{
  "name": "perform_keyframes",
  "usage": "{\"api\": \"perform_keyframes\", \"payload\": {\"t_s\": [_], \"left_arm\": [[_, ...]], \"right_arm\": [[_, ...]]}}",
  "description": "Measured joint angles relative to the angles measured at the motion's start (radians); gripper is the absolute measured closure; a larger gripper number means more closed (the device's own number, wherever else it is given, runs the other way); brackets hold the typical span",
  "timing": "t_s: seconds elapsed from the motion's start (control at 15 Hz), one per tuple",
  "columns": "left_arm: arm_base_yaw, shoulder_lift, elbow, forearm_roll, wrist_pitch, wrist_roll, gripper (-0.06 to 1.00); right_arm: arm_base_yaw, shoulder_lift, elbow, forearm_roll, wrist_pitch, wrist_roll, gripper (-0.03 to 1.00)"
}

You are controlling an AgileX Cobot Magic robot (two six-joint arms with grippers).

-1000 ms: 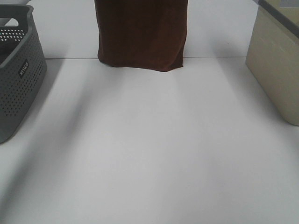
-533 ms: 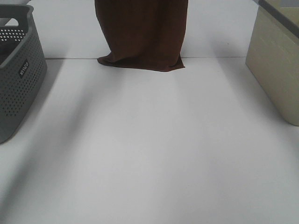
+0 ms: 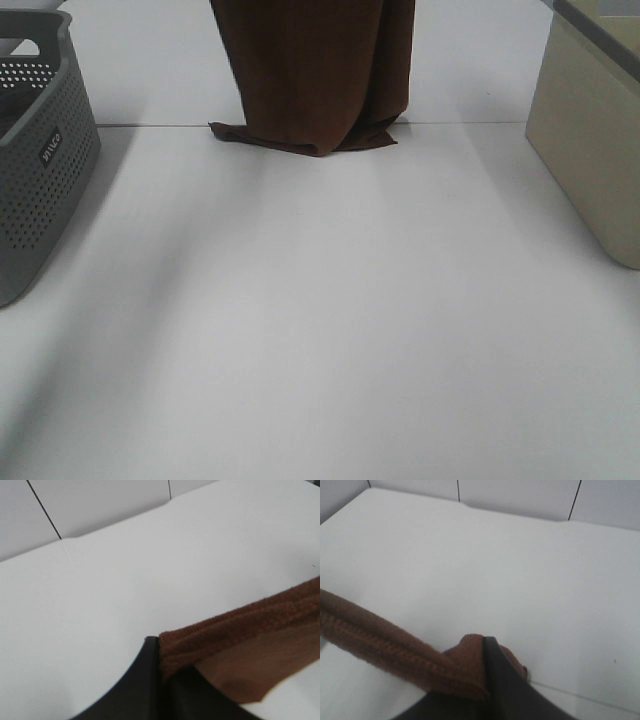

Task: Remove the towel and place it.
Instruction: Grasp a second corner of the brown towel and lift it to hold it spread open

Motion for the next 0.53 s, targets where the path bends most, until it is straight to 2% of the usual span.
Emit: {"api": "perform_keyframes", "payload": {"t_s": [0.2,0.33,0.53], "left_arm": [[-0.003,-0.104,-0.004,-0.054,0.242,-0.005,0.94],[-0.005,-0.141,-0.004,-0.07,0.278,-0.015,0.94],[-0.005,-0.211,0.051,-0.093,0.282,-0.042,0.94]], "right_arm": [[0.0,-0.068,-0.004,0.033,0.192,-0.017,0.96],[0.001,-0.099,-0.004,0.058,0.244,-0.028,0.96],[0.001,-0.15,-0.009,0.123,0.379,-0.064,0.96]]}}
